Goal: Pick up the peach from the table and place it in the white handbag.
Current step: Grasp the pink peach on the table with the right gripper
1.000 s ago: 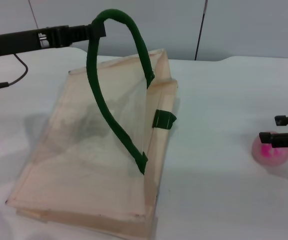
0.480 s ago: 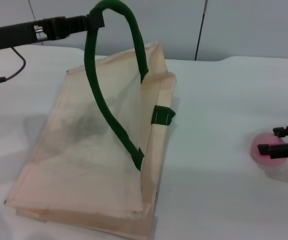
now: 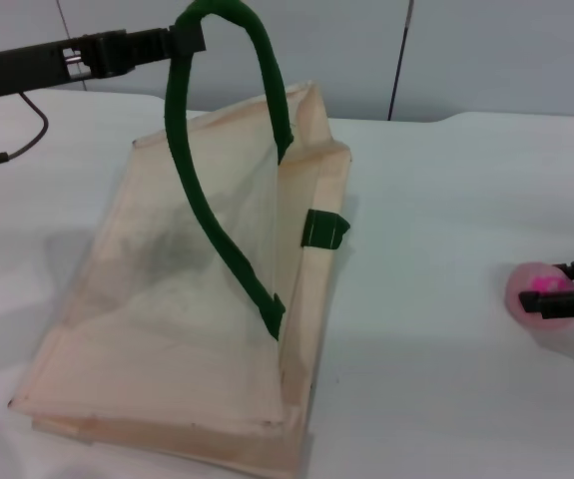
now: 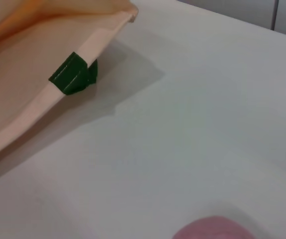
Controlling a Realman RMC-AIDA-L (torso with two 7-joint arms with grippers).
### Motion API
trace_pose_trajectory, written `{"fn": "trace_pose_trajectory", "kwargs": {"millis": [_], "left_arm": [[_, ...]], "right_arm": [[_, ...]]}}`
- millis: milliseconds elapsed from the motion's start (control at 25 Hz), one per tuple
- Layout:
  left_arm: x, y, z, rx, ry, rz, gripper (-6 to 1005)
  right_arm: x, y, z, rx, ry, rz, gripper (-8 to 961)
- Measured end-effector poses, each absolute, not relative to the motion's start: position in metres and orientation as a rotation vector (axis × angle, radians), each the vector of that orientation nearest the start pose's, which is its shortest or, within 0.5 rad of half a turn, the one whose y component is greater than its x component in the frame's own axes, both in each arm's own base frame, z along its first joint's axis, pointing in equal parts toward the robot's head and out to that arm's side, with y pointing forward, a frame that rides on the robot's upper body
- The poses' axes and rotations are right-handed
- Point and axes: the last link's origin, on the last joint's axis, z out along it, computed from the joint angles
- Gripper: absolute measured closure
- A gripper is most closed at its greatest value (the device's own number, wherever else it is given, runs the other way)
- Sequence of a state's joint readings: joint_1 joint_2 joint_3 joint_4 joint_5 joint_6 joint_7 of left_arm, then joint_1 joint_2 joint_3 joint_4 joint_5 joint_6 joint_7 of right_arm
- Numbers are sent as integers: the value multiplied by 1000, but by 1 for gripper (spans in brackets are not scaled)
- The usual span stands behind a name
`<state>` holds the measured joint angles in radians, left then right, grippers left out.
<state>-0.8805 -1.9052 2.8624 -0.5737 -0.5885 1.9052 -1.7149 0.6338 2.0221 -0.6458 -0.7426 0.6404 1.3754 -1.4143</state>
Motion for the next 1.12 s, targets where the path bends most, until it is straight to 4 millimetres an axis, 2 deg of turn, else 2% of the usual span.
{"fn": "trace_pose_trajectory", "kwargs": {"millis": [280, 400, 800, 1040, 1120], "left_arm": [[-219, 382, 105, -2539, -983, -1174, 879], [-219, 382, 105, -2539, -984, -1174, 879], [-219, 381, 105, -2539, -985, -1174, 879], [-219, 381, 105, -2539, -985, -1174, 879], [-219, 381, 105, -2539, -985, -1174, 879]], "right_arm": [[303, 367, 31, -2622, 901, -2, 274], [302, 367, 31, -2626, 895, -1, 341], [302, 367, 31, -2628, 890, -2, 431], [301, 368, 33, -2623, 880, 0, 441], [295, 370, 38, -2626, 852, 38, 441]]}}
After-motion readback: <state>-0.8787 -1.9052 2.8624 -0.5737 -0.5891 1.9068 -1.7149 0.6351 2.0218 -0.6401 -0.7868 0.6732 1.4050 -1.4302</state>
